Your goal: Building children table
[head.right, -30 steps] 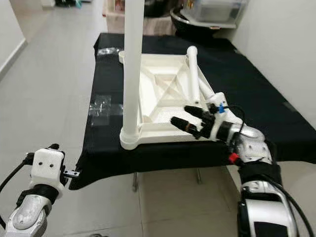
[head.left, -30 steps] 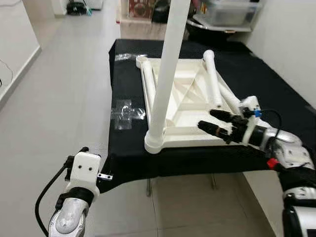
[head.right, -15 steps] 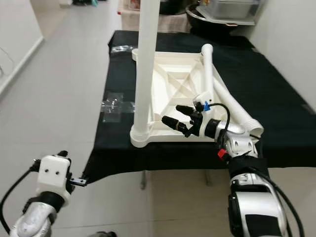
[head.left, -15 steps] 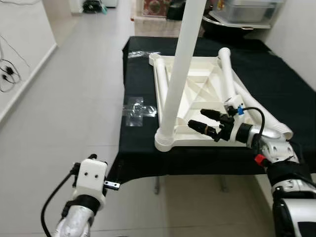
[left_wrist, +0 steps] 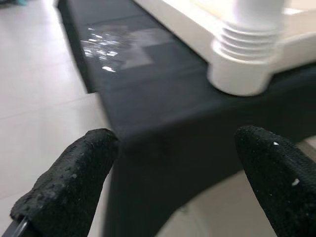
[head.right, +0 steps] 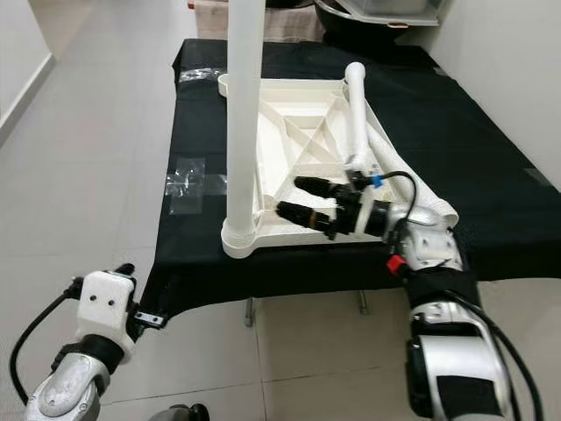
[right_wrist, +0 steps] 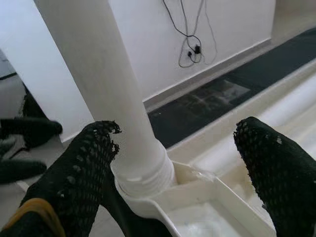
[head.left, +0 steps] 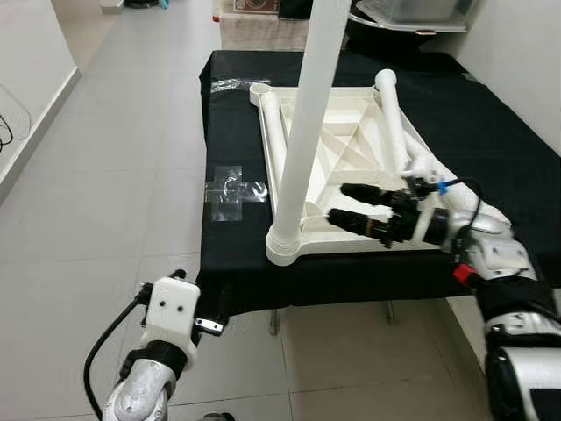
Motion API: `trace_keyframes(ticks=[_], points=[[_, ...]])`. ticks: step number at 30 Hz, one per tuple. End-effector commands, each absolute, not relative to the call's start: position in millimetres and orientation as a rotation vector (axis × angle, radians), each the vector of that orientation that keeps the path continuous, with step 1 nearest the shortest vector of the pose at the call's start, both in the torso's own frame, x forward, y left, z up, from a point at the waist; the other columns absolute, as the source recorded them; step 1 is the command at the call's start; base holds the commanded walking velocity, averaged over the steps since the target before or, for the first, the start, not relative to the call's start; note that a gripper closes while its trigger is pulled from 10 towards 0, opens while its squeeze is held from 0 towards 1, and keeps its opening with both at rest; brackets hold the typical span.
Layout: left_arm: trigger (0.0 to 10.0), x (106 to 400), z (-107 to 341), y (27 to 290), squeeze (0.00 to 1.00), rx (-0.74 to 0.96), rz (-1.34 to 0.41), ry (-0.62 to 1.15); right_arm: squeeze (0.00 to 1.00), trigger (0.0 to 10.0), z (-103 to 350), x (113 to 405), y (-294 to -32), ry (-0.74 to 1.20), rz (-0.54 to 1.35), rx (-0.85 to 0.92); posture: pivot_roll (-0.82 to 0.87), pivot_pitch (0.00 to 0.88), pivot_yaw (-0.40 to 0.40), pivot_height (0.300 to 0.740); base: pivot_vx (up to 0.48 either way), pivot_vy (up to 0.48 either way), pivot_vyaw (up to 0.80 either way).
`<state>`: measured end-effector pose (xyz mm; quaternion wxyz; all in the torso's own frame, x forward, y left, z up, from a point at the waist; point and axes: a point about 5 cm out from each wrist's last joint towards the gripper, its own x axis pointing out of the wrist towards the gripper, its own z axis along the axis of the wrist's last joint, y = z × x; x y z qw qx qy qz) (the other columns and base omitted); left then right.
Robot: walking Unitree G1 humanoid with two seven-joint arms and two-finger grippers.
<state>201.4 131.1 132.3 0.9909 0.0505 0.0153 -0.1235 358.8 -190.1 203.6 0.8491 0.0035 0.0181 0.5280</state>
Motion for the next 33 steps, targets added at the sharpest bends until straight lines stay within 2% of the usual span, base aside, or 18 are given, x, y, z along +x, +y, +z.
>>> trace_keyframes(ticks=[1, 6, 22, 25, 33], points=[[10.0, 198.4, 129.0, 130.9, 0.0, 0.117, -0.26, 0.049, 0.0, 10.0, 205.6, 359.6, -185.5, 0.041, 1.133, 0.008, 0.15, 0.18, -0.1, 0.74, 0.0, 0.0, 0.0], [10.0, 199.6, 126.8, 131.1, 0.0, 0.111, -0.259, 0.058, 0.0, 10.0, 207.2, 360.2, -167.2, 0.031, 1.2, 0.01, 0.15, 0.175, -0.099, 0.74, 0.0, 0.0, 0.0], [10.0, 198.3, 125.8, 130.4, 0.0, 0.119, -0.265, 0.062, 0.0, 10.0, 215.0, 360.7, -139.3, -0.015, 1.283, 0.009, 0.15, 0.161, -0.104, 0.74, 0.0, 0.0, 0.0], [10.0, 197.3, 129.1, 128.1, 0.0, 0.113, -0.269, 0.039, 0.0, 10.0, 218.6, 363.1, -120.7, -0.032, 1.306, 0.008, 0.15, 0.155, -0.105, 0.74, 0.0, 0.0, 0.0], [10.0, 196.2, 128.3, 125.5, 0.0, 0.121, -0.279, 0.039, 0.0, 10.0, 221.2, 364.6, -100.9, -0.048, 1.337, -0.004, 0.16, 0.148, -0.114, 0.74, 0.0, 0.0, 0.0]])
